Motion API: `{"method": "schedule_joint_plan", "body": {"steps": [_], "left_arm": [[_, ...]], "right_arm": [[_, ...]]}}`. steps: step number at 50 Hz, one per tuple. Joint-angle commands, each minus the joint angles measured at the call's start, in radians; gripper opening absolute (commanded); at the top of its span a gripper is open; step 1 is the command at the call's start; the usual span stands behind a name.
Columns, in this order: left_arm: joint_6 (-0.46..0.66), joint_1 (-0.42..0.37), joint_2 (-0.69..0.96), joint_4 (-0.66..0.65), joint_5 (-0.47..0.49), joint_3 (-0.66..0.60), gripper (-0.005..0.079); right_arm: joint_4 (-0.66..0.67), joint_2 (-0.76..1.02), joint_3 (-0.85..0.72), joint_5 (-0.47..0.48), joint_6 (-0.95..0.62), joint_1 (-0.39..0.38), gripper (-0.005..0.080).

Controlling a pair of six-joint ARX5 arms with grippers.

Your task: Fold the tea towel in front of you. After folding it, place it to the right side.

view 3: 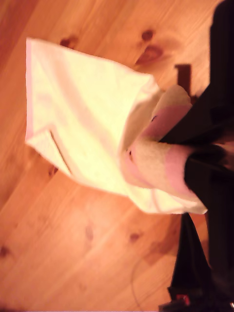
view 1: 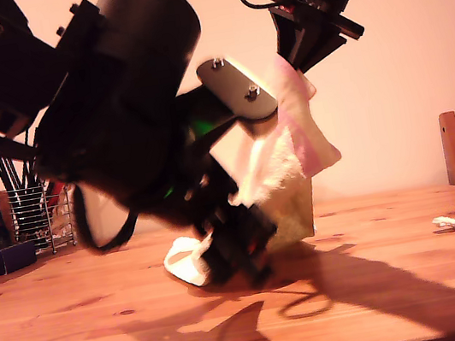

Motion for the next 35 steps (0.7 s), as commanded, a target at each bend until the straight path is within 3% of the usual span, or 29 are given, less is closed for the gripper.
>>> {"method": "schedule_joint_plan", "body": {"steps": [1,6,16,35], "left_arm": [[0.023,-0.006,0.001,0.042,-0.006,-0.006,0.0435],[0.040,0.002,0.018,0.093,-0.005,-0.006,0.0394],[0.067,0.009,0.065,0.136,0.053,-0.005,0.0394],[0.171,0.037,0.163,0.248,0.026,0.032,0.0386]], "right_arm": [[0.008,-0.025,0.015,-0.008,0.002,0.002,-0.0012],[0.008,-0.025,0.015,-0.008,0.002,0.002,-0.0012],[0.016,-0.025,0.017,-0.008,0.002,0.002,-0.0012],[0.023,-0.025,0.017,-0.061,0.004,-0.011,-0.0012]]}}
